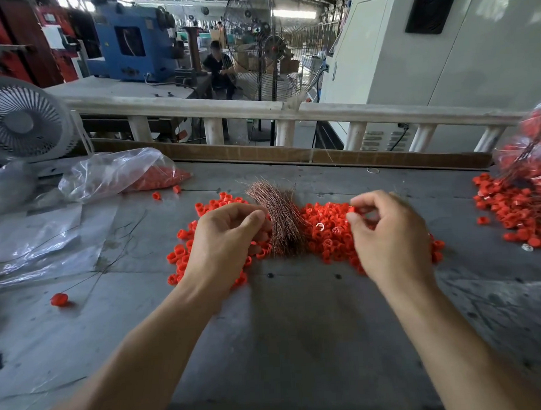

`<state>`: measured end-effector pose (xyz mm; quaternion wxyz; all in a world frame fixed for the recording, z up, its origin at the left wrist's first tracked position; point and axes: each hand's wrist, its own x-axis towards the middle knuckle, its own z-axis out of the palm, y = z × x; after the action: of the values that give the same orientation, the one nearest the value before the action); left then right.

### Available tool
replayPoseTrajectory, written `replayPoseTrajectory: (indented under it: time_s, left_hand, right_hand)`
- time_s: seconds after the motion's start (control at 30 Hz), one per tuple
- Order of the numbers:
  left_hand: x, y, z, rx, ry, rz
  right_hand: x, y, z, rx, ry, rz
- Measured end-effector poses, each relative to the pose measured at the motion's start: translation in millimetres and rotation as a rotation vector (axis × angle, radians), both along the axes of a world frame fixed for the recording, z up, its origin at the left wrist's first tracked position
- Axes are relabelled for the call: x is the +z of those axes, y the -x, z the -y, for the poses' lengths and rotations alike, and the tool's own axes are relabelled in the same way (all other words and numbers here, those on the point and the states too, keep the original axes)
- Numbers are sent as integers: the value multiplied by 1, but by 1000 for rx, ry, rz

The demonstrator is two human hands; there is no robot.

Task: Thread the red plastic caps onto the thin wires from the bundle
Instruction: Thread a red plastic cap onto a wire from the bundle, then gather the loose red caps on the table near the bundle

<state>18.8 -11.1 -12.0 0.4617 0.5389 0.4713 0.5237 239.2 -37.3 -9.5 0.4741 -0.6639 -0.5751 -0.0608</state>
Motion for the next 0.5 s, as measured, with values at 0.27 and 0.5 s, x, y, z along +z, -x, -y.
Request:
replayPoseTrajectory:
  time_s: [0.27,0.5]
  left_hand:
    - [-1,1,2,12,-83,-188]
    - [0,5,1,79,-165,-391]
  right_hand:
    - [1,-67,-4,-431,329,-3]
    - [-1,-81,-5,-513,540,-5]
